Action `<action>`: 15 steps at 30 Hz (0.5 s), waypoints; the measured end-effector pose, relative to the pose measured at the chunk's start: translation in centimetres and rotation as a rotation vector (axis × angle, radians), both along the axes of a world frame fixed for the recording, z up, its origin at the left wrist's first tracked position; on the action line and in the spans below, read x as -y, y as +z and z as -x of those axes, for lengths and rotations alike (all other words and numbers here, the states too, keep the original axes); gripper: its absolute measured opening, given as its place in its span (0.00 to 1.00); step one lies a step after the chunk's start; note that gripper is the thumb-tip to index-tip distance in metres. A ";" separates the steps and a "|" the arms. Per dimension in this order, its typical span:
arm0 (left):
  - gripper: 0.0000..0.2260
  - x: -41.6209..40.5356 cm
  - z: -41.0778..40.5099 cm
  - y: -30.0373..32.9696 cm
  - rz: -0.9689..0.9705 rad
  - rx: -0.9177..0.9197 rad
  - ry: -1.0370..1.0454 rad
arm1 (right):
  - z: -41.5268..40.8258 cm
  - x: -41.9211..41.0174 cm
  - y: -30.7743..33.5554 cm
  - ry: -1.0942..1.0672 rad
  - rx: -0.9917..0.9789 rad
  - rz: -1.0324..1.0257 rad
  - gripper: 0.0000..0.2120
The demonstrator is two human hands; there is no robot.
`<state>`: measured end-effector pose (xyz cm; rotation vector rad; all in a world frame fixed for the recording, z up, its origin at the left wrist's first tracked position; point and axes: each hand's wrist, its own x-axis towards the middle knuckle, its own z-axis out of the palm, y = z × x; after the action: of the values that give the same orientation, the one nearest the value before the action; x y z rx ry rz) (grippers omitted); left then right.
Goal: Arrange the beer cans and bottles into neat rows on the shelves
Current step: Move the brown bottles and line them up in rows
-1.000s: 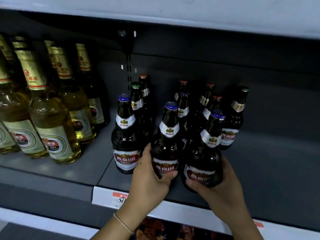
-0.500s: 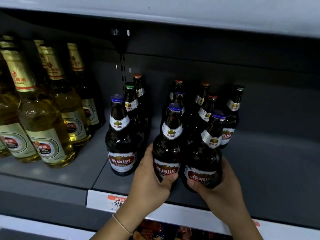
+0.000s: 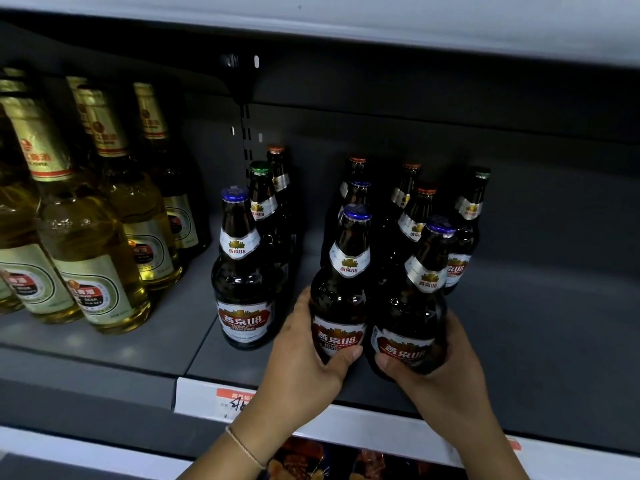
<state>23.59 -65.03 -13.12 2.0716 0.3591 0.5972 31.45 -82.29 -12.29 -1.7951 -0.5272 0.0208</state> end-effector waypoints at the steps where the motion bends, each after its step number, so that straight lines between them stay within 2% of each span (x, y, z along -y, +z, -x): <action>1: 0.44 0.0 0.3 0.5 -0.033 -0.050 -0.009 | 0.2 0.0 0.2 -0.004 0.007 0.001 0.44; 3: 0.45 -0.2 1.4 2.0 -0.156 -0.207 -0.026 | 1.0 0.0 0.8 -0.079 0.103 -0.027 0.48; 4: 0.42 -0.4 2.4 3.0 -0.241 -0.262 -0.021 | 1.6 -0.1 1.5 -0.169 0.215 -0.041 0.48; 5: 0.36 -0.7 3.6 4.0 -0.334 -0.281 -0.020 | 2.3 -0.3 2.2 -0.273 0.355 -0.060 0.45; 7: 0.20 -1.4 6.0 6.4 -0.432 -0.204 -0.031 | 4.0 -0.8 3.6 -0.397 0.631 -0.125 0.33; 9: 0.09 -2.7 8.1 8.7 -0.359 -0.023 0.003 | 6.1 -2.1 4.8 -0.383 0.730 -0.191 0.23; 11: 0.05 -4.5 9.1 10.1 -0.196 0.230 0.088 | 8.2 -4.3 5.8 -0.304 0.682 -0.258 0.17; 13: 0.07 -6.8 8.7 10.0 -0.023 0.439 0.181 | 9.6 -7.0 5.8 -0.194 0.623 -0.253 0.16; 15: 0.03 -9.3 7.1 8.9 0.118 0.531 0.229 | 10.4 -9.8 4.8 -0.069 0.550 -0.163 0.20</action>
<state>16.51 -55.77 -4.26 1.6896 0.3110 1.1990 21.06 -72.51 -7.48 -1.6497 -0.8288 -0.5617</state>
